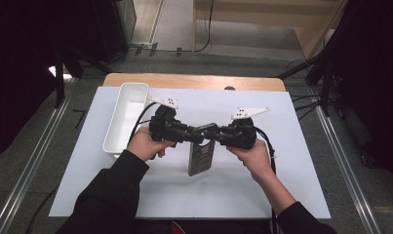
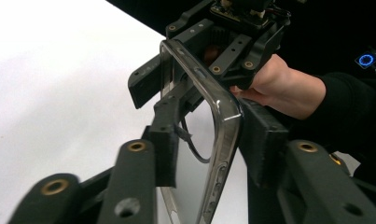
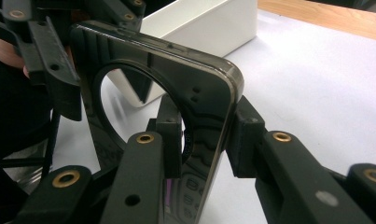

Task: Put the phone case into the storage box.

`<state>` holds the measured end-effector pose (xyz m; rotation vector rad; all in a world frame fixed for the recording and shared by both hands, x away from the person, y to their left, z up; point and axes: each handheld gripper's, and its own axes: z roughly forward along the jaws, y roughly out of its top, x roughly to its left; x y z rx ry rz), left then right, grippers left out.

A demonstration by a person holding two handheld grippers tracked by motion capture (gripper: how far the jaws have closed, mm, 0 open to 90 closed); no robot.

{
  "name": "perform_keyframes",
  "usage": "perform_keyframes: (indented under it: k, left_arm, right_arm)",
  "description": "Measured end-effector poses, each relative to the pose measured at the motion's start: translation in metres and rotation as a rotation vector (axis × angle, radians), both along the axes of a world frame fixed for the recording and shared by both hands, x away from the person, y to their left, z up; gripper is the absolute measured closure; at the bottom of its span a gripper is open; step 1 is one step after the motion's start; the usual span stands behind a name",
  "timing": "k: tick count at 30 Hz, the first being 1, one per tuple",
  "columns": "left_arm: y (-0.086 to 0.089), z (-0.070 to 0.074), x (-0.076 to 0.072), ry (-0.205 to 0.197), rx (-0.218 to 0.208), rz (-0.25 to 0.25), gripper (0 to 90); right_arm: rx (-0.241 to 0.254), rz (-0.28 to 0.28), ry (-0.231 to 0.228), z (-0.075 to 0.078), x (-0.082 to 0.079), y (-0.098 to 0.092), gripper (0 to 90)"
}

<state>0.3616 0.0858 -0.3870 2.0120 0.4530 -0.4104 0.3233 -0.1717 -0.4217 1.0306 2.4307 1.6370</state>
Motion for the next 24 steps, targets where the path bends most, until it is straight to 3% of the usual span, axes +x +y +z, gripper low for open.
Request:
perform_keyframes:
  k: [16, 21, 24]
  left_arm:
    - [0.001, 0.01, -0.003, -0.1, 0.045, 0.107, 28.3]
    - [0.004, 0.013, -0.004, -0.135, 0.06, 0.211, 27.0]
    - [0.006, 0.014, -0.004, -0.138, 0.065, 0.214, 27.0]
  right_arm:
    - [-0.012, -0.065, 0.017, 0.003, 0.001, -0.009, 69.1]
    - [-0.025, -0.091, 0.031, 0.004, 0.002, -0.011, 69.1]
    - [-0.029, -0.104, 0.031, 0.005, 0.003, -0.012, 69.1]
